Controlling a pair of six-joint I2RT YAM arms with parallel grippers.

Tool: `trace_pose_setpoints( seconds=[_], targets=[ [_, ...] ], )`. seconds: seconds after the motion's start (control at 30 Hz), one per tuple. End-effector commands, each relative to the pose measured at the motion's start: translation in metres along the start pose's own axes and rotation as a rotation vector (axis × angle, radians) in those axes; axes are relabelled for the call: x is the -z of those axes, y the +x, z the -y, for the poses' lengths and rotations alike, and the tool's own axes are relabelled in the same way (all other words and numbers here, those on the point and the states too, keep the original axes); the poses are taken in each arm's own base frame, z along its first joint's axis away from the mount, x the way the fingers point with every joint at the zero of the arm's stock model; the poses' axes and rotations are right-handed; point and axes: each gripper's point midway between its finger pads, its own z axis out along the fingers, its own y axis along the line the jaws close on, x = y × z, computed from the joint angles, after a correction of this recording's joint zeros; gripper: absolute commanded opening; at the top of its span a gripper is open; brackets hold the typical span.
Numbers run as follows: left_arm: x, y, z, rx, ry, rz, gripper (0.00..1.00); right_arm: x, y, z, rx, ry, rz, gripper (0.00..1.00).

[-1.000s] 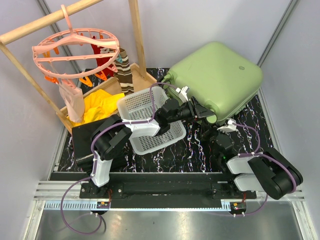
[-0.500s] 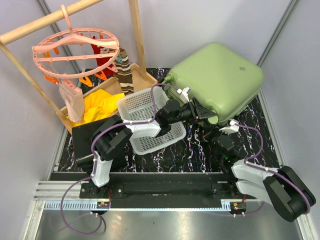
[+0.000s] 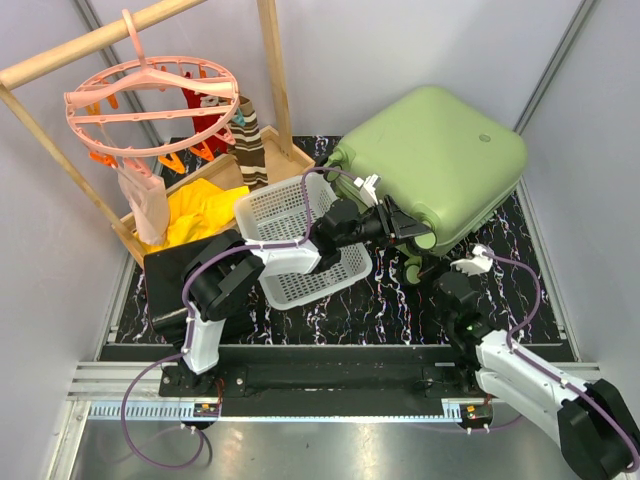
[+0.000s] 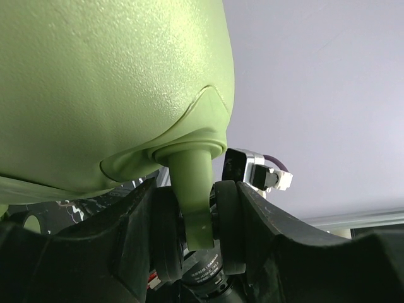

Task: Open, take out, and arrange the luggage
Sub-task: Unzip the luggage

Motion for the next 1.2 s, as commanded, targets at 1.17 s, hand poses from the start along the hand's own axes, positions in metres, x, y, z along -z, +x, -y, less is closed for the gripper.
trace_pose_setpoints(
  seconds=[1.17],
  targets=[
    [0.091,-0.087,0.124,-0.613,0.122,0.318,0.00,-0.038,-0.042,0.044,0.131,0.202,0.042,0.00]
  ],
)
